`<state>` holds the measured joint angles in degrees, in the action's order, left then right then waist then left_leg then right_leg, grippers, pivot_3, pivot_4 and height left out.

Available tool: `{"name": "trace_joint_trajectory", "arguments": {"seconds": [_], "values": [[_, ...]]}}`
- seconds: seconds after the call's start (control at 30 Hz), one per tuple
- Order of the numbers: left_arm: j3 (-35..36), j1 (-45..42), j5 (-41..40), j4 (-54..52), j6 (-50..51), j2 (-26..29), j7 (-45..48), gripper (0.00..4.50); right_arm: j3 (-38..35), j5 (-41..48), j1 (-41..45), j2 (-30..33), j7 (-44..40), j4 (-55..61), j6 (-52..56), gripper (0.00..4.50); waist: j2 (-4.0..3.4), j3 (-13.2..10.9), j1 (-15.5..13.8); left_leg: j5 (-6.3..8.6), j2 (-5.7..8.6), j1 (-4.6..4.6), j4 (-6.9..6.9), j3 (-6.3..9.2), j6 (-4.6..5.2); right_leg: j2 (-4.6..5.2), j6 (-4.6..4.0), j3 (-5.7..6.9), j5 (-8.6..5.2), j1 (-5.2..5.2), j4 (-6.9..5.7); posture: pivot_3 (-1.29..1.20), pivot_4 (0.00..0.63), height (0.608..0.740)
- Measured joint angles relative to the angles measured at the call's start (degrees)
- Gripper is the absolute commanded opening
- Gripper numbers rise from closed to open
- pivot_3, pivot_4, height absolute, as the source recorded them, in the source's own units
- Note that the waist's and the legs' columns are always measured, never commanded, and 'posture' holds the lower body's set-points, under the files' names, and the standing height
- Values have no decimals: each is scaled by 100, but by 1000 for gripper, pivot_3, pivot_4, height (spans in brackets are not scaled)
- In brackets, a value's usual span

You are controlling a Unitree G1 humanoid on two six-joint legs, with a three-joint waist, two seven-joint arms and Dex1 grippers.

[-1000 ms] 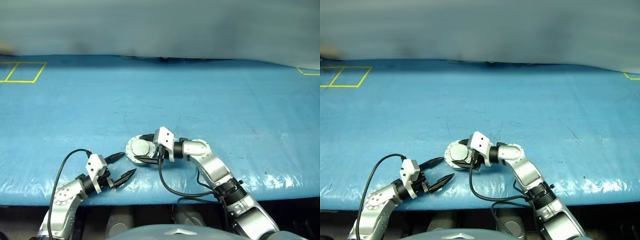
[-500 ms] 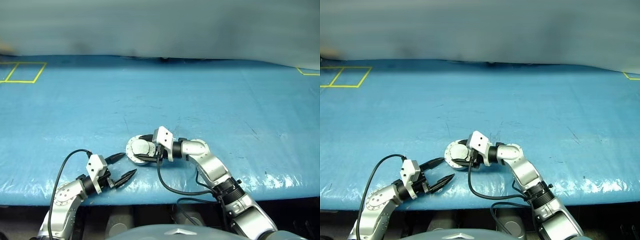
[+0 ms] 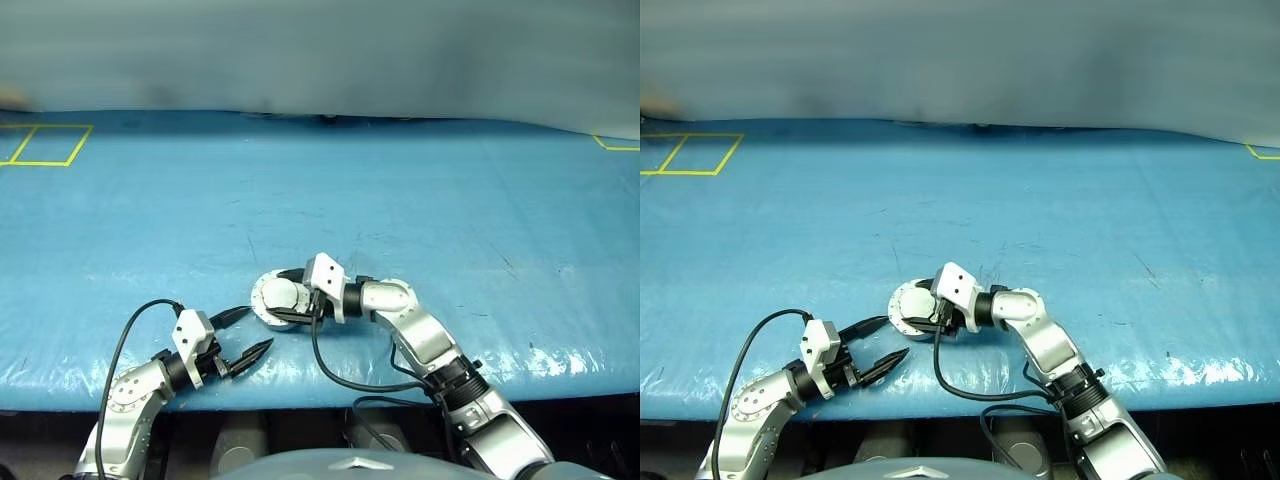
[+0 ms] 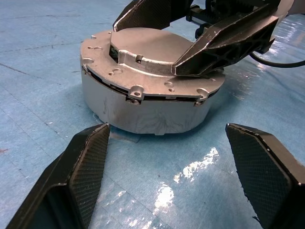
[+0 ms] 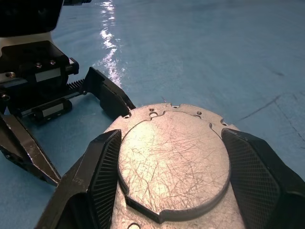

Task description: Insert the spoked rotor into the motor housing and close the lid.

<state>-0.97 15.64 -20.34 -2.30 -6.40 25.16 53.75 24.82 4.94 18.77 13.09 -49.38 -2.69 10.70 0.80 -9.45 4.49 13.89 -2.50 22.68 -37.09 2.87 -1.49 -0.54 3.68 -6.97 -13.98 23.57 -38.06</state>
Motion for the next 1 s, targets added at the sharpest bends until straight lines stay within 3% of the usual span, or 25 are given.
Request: {"name": "trace_joint_trajectory", "arguments": {"seconds": [0.53, 0.63, 0.97, 1.0], "values": [[257, 3, -307, -77, 236, -162, -314, 4128, 186, -217, -2, 50, 122, 144, 104, 3006, 1, 1, 10, 0, -2, -7, 1, 0, 0, -1, -2, 0, -1, -2, -3, 0, 150, 740], [508, 50, -699, -188, 515, -65, -281, 3485, 184, -217, -2, 52, 131, 146, 106, 3006, 2, 2, 8, 0, -3, -7, 1, 1, 0, -2, -4, 1, -2, -2, -4, 0, 150, 740], [564, -152, -881, -384, 750, 179, 55, 119, 185, -218, -1, 54, 187, 149, 104, 3006, 2, 3, 15, 0, -3, -8, 1, -1, -1, -2, -6, 0, -3, -2, -3, 0, 150, 740], [505, -203, -879, -396, 758, 182, 93, 20, 186, -218, -1, 54, 187, 150, 104, 3006, 2, 3, 17, 0, -2, -8, 1, -2, -1, -1, -5, 0, -3, -3, -3, 0, 150, 740]]}}
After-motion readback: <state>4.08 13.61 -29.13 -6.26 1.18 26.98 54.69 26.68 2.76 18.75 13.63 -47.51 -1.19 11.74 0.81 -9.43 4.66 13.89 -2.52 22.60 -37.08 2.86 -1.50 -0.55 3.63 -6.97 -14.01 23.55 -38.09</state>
